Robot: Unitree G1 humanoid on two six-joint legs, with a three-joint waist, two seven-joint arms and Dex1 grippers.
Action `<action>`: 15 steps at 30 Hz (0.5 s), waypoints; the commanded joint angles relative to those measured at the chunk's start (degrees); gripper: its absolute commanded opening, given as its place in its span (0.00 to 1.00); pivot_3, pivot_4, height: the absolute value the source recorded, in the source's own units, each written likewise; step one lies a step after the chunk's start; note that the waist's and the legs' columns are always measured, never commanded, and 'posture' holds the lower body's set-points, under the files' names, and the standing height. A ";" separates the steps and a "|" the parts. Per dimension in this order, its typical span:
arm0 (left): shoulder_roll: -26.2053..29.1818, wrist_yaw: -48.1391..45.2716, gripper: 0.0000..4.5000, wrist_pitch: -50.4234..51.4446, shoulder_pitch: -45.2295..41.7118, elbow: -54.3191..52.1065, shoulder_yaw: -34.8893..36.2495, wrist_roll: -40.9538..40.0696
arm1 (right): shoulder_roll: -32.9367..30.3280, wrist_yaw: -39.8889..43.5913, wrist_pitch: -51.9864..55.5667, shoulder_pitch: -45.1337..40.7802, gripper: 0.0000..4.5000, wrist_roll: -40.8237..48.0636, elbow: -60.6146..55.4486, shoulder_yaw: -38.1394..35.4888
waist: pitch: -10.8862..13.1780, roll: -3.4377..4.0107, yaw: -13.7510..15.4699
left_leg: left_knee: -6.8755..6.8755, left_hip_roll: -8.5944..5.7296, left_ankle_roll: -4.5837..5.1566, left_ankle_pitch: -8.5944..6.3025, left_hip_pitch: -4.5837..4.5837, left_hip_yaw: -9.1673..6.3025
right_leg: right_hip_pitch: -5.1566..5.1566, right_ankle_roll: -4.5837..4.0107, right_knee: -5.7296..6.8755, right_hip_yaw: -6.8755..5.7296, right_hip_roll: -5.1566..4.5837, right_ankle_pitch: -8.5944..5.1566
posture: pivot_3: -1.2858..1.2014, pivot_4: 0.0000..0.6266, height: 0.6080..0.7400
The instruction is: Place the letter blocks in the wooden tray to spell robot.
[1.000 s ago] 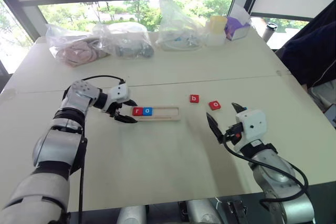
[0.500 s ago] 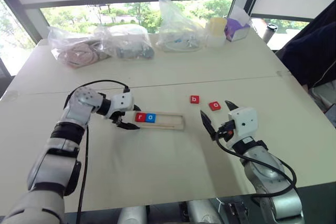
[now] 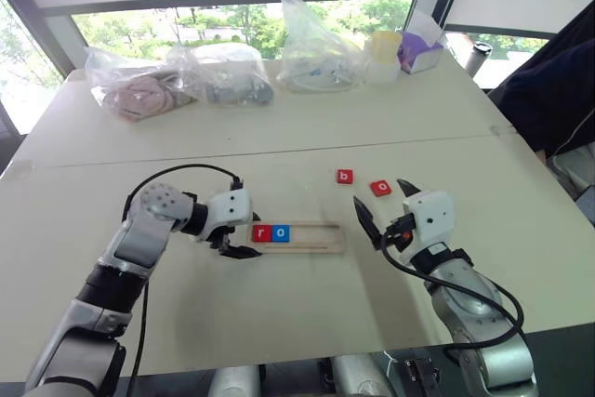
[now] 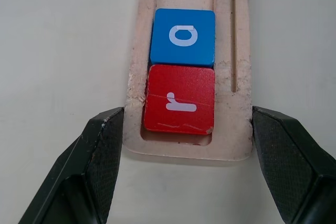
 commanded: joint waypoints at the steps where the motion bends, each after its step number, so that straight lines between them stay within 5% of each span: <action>1: -1.44 4.04 0.70 3.86 2.49 -3.01 -4.36 1.37 | 0.07 0.16 -0.13 -0.42 1.00 0.31 -1.69 -0.57 | 0.00 0.00 0.15 | 0.00 -0.01 0.00 0.00 0.00 0.00 | 0.00 0.00 0.00 0.00 -0.01 -0.01 | 0.52 0.24 1.00; 15: -0.32 7.60 0.70 9.52 6.81 -11.99 -7.81 -1.08 | -0.61 1.18 1.36 -0.97 1.00 0.71 -2.22 -1.09 | -0.01 0.01 0.12 | -0.05 -0.06 0.00 0.00 -0.02 0.02 | 0.02 -0.02 -0.17 0.04 -0.09 -0.03 | 0.52 0.24 1.00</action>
